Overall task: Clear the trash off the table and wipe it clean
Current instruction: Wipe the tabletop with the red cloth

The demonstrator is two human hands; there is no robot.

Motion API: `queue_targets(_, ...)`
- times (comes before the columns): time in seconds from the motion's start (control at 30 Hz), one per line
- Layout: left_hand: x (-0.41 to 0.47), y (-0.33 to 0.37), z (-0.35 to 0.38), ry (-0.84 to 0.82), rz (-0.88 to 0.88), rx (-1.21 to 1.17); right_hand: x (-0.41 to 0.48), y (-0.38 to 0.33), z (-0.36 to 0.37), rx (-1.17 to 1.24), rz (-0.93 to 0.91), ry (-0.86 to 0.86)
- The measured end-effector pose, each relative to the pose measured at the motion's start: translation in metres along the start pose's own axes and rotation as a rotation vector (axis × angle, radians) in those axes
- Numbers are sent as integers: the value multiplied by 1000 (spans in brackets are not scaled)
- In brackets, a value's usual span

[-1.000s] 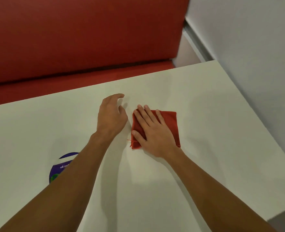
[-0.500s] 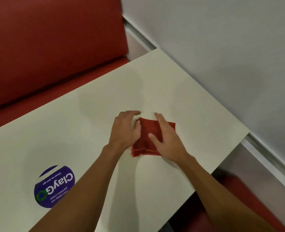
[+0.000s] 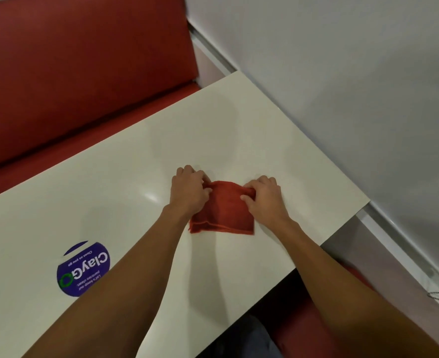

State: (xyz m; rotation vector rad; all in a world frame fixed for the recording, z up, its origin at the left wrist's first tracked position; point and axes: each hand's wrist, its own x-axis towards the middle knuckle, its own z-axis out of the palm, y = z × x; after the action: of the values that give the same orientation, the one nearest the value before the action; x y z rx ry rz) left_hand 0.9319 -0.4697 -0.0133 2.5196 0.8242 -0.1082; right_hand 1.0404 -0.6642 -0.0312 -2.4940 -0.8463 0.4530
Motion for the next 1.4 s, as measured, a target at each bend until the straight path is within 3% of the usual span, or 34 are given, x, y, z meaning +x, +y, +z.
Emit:
queue_targets(0.3,-18,-6,-12,-68,-78,-246,-1,-15,-12,176,82,-113)
queue_targets(0.5,-40,-20,-34,-90,-103,-332,-22,-46,-10,366,43,-25)
queue_targets(0.67,-78,-54,-61,-5,-99,-474,-46,-95,5,404,-41,69)
queue_targets(1.0,-210,-163,-105,58,-99,-647,-151,-223,79,437,-163,234)
queue_targets(1.4,-392,-364,-112,144,-210,-541,-282,-360,233,451,-193,4)
